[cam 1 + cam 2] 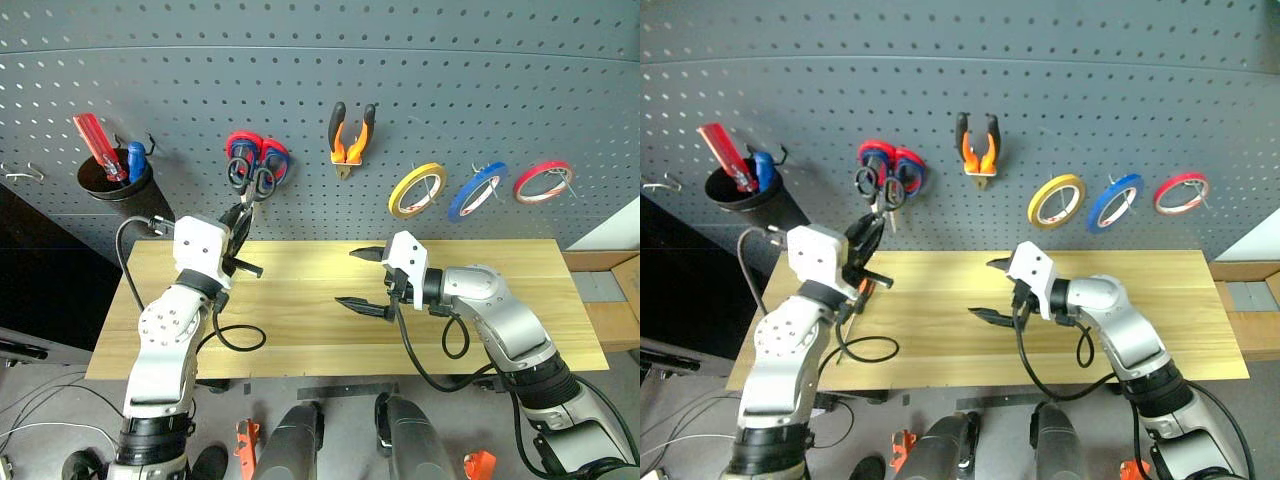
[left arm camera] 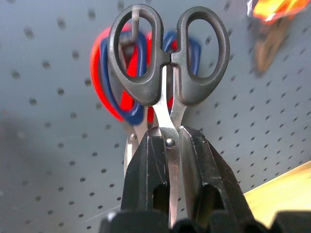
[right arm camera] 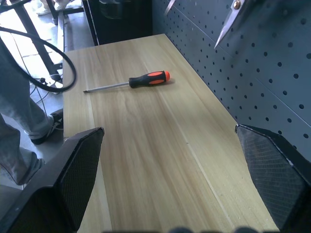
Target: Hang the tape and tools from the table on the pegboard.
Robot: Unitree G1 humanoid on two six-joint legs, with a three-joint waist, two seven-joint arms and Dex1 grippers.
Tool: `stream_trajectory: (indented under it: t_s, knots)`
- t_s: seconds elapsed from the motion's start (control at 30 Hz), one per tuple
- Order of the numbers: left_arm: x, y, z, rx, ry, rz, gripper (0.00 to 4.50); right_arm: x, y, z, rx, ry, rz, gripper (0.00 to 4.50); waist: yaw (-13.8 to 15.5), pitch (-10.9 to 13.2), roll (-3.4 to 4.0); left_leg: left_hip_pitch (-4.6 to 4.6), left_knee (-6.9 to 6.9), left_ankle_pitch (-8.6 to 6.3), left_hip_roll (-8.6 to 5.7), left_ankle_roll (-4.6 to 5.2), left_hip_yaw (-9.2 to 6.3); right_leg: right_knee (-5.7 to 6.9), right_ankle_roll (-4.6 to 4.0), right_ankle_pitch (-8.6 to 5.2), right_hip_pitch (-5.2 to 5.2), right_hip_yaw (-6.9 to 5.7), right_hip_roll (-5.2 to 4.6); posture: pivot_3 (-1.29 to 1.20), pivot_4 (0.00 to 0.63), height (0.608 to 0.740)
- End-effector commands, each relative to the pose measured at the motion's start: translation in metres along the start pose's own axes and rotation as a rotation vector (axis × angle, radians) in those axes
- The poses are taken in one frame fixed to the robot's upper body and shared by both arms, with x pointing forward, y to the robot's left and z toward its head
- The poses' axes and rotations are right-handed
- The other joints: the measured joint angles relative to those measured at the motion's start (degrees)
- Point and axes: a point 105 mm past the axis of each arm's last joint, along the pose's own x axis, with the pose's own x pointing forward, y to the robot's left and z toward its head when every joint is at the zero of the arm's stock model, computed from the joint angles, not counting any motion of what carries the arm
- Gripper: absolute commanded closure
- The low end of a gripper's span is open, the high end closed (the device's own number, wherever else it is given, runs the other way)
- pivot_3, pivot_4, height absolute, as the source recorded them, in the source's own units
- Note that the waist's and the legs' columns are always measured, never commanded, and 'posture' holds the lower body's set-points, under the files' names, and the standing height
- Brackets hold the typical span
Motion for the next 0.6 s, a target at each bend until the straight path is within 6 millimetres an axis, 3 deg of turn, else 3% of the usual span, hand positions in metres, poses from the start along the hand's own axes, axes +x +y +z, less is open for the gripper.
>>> stream_trajectory:
  t_s: [0.03,0.13,0.33,0.47,0.5,0.6]
  knots:
    - [0.014,0.011,-0.005,-0.066,0.056,0.061,4.43,-0.001,0.001,0.014,-0.035,-0.032,-0.006,0.0,-0.06,-0.07,-0.04,0.0,0.02,0.0,0.0,0.0,0.01,0.01,0.01,0.0,0.0,-0.01,0.0,-0.02,0.237,0.74]
    - [0.022,0.011,-0.012,-0.059,0.094,0.049,4.43,-0.001,-0.001,0.022,-0.041,-0.049,-0.016,0.0,-0.48,-0.12,-0.06,0.02,0.04,0.0,-0.01,0.0,0.1,0.02,0.03,0.02,-0.02,-0.01,0.02,-0.04,0.242,0.74]
    - [0.02,0.01,-0.017,-0.038,0.088,0.083,2.33,-0.004,-0.002,0.024,-0.048,-0.045,-0.034,0.0,-1.33,-0.17,-0.04,0.03,0.02,0.01,0.02,-0.01,0.08,0.04,0.02,0.02,-0.06,0.0,0.05,-0.04,0.246,0.74]
    - [0.013,0.016,-0.025,-0.058,0.137,0.121,0.9,-0.006,0.0,0.024,-0.038,-0.046,-0.03,0.0,-1.37,-0.18,-0.04,0.01,0.05,0.01,0.02,-0.01,0.07,0.04,0.02,0.02,-0.04,0.02,0.04,-0.03,0.248,0.74]
    - [0.003,0.021,-0.033,-0.09,0.19,0.123,0.62,-0.005,0.002,0.026,-0.015,-0.06,-0.028,0.0,-1.39,-0.18,-0.05,0.02,0.05,0.01,0.02,-0.01,0.07,0.04,0.02,0.02,-0.04,0.02,0.04,-0.03,0.248,0.74]
    - [-0.021,0.031,-0.05,-0.151,0.316,0.137,0.62,-0.002,0.003,0.027,0.009,-0.077,-0.038,0.0,-1.97,-0.19,-0.06,0.03,0.01,0.0,0.03,-0.01,0.11,0.06,0.02,0.02,-0.08,0.08,0.05,-0.02,0.25,0.74]
